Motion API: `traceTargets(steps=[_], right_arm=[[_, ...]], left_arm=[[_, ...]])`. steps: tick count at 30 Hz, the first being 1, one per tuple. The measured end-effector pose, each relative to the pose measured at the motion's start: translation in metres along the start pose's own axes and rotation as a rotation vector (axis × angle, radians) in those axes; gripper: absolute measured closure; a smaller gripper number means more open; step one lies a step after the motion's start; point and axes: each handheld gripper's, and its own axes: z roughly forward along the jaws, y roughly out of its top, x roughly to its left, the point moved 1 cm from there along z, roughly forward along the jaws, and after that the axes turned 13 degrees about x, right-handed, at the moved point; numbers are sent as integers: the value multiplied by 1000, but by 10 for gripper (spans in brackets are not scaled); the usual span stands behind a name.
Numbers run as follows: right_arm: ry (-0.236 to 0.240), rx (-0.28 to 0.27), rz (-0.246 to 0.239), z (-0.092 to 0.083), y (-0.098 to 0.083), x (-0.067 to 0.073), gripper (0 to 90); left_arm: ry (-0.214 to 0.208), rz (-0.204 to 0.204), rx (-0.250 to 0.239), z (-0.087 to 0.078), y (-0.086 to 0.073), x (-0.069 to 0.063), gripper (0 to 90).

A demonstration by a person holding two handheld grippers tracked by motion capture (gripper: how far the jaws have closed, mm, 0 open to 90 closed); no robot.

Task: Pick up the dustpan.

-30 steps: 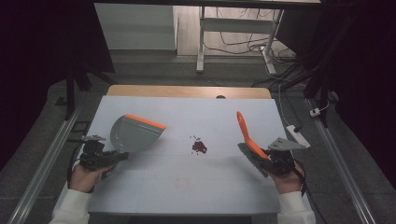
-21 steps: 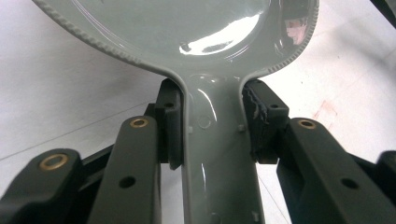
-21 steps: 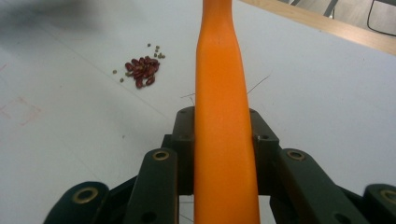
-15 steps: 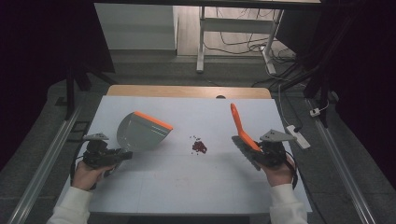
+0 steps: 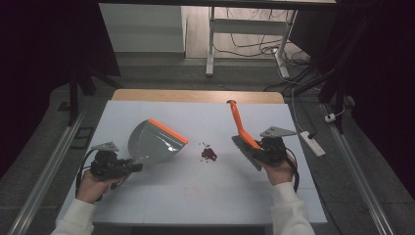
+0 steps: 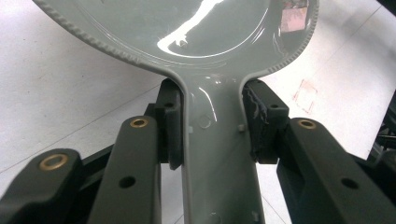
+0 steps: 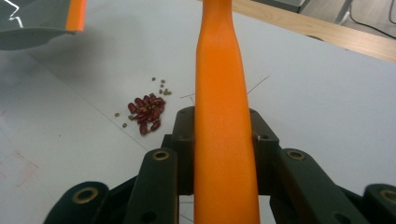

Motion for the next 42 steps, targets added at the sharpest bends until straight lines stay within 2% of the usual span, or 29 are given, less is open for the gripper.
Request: traceTargets(steps=[4, 8, 16, 23, 27, 29, 36, 42], right_arm=[[-2, 12, -22, 9, 9, 1, 701], [28, -6, -35, 18, 24, 6, 701], [66, -3, -50, 35, 29, 14, 701], [56, 34, -66, 48, 29, 20, 701], [53, 46, -75, 51, 29, 24, 701], [53, 43, -78, 51, 29, 26, 701], [47, 33, -69, 50, 29, 24, 701], [42, 41, -77, 52, 29, 26, 701]], left_arm=[[-17, 19, 8, 1, 0, 0, 620], [-38, 36, 18, 2, 1, -1, 620], [-60, 91, 49, 6, 1, -8, 620], [-72, 154, 113, 14, 2, -16, 620], [-61, 204, 145, 19, 5, -25, 620], [-77, 231, 155, 21, 7, -29, 620], [-84, 265, 216, 30, 8, -34, 620], [-91, 269, 235, 35, 10, -36, 620]])
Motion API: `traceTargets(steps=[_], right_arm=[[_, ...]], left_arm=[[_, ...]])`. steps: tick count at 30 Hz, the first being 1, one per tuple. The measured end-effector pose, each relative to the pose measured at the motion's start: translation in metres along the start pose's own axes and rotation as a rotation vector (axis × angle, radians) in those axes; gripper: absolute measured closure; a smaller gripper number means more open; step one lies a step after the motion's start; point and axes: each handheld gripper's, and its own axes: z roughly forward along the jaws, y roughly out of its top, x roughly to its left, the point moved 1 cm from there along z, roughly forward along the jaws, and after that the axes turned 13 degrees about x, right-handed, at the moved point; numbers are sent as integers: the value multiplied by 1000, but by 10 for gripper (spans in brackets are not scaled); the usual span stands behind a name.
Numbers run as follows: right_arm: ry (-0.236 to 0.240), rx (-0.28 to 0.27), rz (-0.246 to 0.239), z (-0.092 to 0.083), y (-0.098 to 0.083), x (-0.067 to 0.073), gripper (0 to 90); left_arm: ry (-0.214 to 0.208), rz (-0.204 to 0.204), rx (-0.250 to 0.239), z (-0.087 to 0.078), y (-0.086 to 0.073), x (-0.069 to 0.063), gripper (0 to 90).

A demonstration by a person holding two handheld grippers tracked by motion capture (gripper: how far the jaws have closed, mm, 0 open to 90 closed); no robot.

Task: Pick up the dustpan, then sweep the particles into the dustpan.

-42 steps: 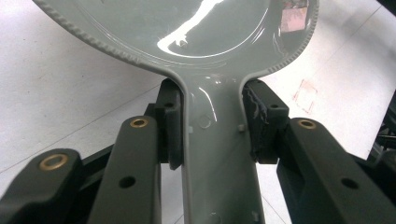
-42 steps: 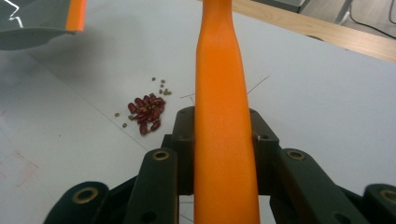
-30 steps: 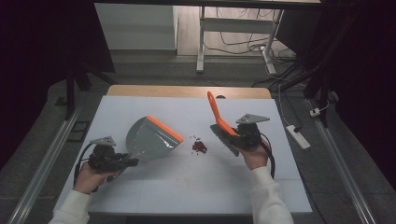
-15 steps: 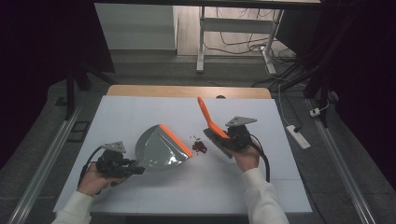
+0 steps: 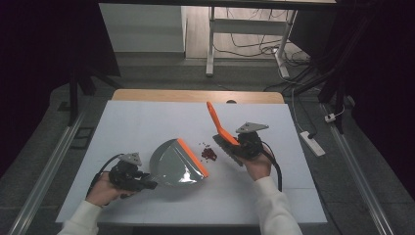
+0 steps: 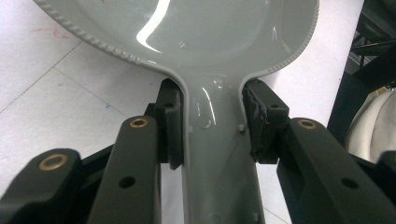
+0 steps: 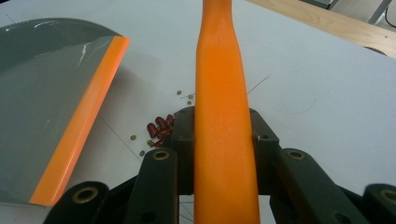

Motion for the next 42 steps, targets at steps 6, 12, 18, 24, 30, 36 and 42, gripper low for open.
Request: traceTargets(steps=[6, 12, 18, 24, 30, 36, 42], right_arm=[[-3, 10, -1, 2, 1, 3, 701], [-14, 0, -5, 4, 13, 6, 701], [-41, 15, -4, 16, 27, 5, 701], [-44, 37, 13, 34, 29, 2, 701], [-52, 56, 28, 45, 28, -2, 701], [-53, 75, 33, 55, 31, -5, 701], [-57, 97, 13, 65, 36, -6, 702]], left_arm=[[-14, 5, 9, 3, 5, -2, 620], [-14, 10, 32, 6, 9, -3, 620], [-10, 14, 58, 9, 11, -3, 620], [-25, 8, 61, 12, 14, -3, 619], [-20, -5, 89, 15, 15, 0, 619], [-28, -17, 89, 16, 16, 2, 619], [-25, -29, 97, 16, 16, 3, 619]])
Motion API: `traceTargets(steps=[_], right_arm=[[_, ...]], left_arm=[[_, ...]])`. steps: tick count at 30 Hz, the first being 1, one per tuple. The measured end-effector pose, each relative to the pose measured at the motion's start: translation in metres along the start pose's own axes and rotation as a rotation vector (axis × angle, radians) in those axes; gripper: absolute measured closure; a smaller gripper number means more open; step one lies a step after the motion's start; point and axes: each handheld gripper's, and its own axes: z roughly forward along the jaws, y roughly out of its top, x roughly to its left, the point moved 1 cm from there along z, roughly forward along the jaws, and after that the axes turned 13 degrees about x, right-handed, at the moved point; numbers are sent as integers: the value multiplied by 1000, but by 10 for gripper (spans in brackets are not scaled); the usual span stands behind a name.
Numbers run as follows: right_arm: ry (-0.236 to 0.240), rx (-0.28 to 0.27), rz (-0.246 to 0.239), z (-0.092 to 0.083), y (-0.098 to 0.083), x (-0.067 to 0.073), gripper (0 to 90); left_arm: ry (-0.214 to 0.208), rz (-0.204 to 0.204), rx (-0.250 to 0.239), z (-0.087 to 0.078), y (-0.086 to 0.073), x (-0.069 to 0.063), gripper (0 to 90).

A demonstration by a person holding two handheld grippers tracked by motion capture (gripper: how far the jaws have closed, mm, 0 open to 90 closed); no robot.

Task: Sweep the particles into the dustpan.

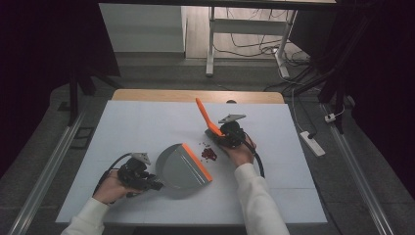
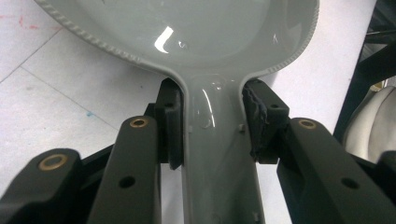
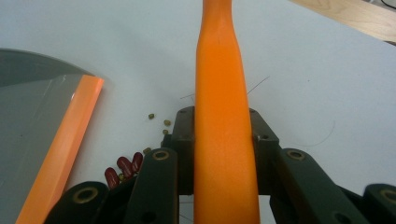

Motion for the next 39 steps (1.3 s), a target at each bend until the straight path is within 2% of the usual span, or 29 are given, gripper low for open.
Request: traceTargets(steps=[3, 7, 14, 23, 39], right_arm=[[4, 12, -6, 3, 1, 2, 702], [18, 19, -14, 6, 1, 6, 702], [45, 24, -27, 8, 2, 12, 702], [50, 39, -74, 8, 3, 24, 702], [84, 57, -113, 5, 2, 38, 702]], left_arm=[[-4, 0, 6, 1, 1, 0, 619], [-7, -29, 1, 2, 2, 1, 619], [-11, -28, 2, 4, 3, 2, 620], [-10, -28, 2, 4, 3, 1, 620], [-15, -30, 2, 4, 3, 2, 619]])
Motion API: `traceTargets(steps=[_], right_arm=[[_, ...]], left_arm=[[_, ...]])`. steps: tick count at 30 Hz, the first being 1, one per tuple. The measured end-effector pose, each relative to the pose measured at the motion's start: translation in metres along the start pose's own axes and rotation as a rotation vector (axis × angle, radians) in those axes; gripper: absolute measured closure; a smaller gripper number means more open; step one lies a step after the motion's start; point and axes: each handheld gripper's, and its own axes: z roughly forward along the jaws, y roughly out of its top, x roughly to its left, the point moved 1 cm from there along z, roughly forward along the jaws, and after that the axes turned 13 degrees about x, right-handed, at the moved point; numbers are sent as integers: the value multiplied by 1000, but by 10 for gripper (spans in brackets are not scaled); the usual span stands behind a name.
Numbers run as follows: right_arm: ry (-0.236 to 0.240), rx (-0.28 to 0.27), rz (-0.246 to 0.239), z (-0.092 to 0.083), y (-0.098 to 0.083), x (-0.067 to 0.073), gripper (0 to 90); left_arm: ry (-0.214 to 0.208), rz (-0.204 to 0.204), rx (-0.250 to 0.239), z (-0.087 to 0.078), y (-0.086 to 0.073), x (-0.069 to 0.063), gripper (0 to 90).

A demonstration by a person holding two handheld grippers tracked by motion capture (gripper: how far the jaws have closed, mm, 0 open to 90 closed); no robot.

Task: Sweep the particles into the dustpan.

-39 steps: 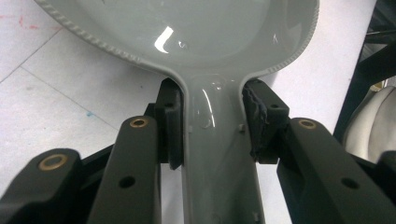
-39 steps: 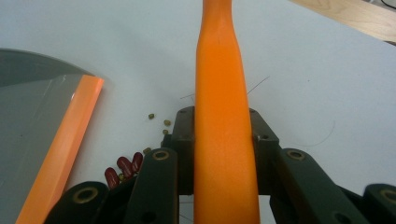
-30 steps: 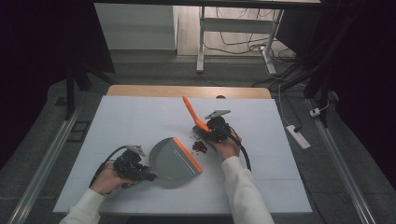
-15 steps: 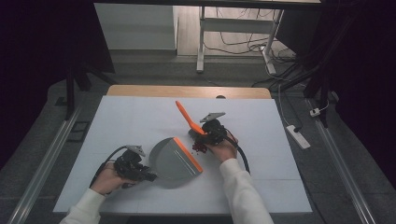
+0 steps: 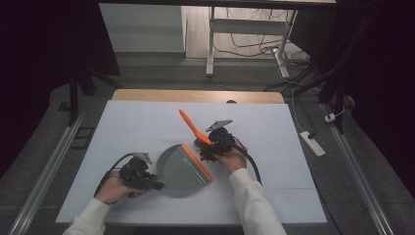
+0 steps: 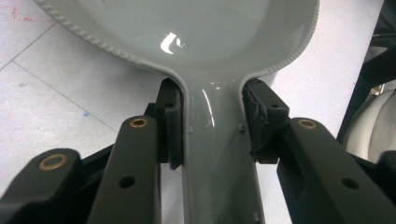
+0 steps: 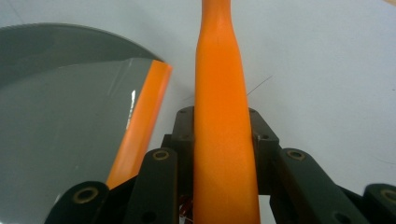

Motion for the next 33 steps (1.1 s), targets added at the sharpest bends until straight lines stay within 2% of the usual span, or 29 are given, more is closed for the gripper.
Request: traceTargets(steps=[14, 24, 28, 33], right_arm=[[13, -3, -40, 1, 0, 12, 701], [46, -13, -59, 1, 0, 25, 702], [30, -18, -64, 2, 0, 30, 701], [34, -23, -68, 1, -1, 32, 701]], left_arm=[[-3, 1, 0, 0, 0, 1, 619], [-1, 2, 0, 1, 0, 0, 620], [-4, 3, 1, 1, 0, 1, 620], [-2, 2, 2, 1, 0, 1, 620]])
